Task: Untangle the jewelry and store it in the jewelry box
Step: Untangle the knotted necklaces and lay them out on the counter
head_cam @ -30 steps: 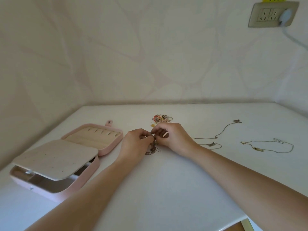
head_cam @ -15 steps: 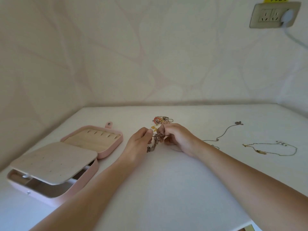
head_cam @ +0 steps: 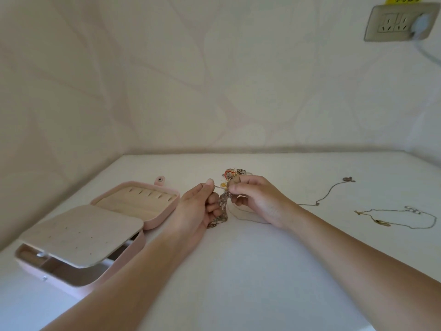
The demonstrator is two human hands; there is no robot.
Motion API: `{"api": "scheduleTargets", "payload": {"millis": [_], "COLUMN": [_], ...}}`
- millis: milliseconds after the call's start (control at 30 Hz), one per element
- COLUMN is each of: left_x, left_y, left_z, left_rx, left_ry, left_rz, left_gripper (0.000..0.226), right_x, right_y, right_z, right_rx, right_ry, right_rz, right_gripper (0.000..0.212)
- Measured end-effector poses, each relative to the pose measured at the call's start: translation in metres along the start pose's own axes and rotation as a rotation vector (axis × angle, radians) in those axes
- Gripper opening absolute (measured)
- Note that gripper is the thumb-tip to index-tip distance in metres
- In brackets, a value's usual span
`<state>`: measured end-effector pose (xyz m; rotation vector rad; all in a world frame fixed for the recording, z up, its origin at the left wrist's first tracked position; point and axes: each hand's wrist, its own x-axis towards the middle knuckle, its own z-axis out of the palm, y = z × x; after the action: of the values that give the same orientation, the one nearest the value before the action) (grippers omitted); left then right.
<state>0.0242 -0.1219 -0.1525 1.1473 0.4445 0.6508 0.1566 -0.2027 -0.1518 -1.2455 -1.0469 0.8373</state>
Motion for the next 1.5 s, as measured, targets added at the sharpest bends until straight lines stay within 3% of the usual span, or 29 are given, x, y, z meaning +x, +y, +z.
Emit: {"api": "scheduleTargets", "payload": {"millis": [233, 433, 633, 700, 833, 933, 1133, 1333, 1400, 1500], "left_x": [-0.003, -0.002, 0.000, 0.002, 0.003, 0.001, -0.005, -0.003, -0.004, -0.004], "left_y": [0.006, 0.004, 0.005, 0.005, 0.005, 0.005, 0.004, 0.005, 0.007, 0.012], "left_z": [-0.001, -0.003, -0.007, -0.008, -0.008, -0.007, 0.000, 0.000, 0.002, 0.003], "left_rx": [0.117, 0.178, 0.160, 0.135, 0.068, 0.026, -0.030, -0.067, -0.181, -0.301], "left_ry": [-0.116, -0.038, -0.032, -0.041, -0.083, -0.144, -0.192, -0.108, -0.085, -0.001], "left_rz": [-0.073, -0.016, -0.003, -0.010, -0.043, -0.074, -0.089, 0.018, 0.029, 0.033], "left_gripper": [0.032, 0.012, 0.012, 0.014, 0.018, 0.014, 0.021, 0.012, 0.013, 0.029], "right_x": [0.002, 0.001, 0.000, -0.001, -0.004, -0.007, -0.004, 0.000, 0.002, 0.003], "right_y": [-0.005, -0.007, -0.011, -0.012, -0.016, -0.020, -0.015, -0.016, -0.014, -0.019], "right_z": [0.002, 0.001, 0.000, -0.003, -0.007, -0.002, 0.004, 0.002, 0.005, 0.005], "right_rx": [0.232, 0.228, 0.192, 0.100, -0.452, -0.725, -0.832, -0.617, -0.370, 0.208], "right_ry": [-0.001, 0.044, 0.011, 0.009, 0.033, 0.153, 0.411, 0.358, 0.314, 0.243], "right_rz": [-0.015, -0.013, -0.019, -0.037, -0.114, -0.222, -0.357, -0.073, 0.028, 0.123], "right_gripper": [0.008, 0.005, 0.011, 0.014, 0.020, 0.014, 0.016, 0.046, 0.052, 0.053]}}
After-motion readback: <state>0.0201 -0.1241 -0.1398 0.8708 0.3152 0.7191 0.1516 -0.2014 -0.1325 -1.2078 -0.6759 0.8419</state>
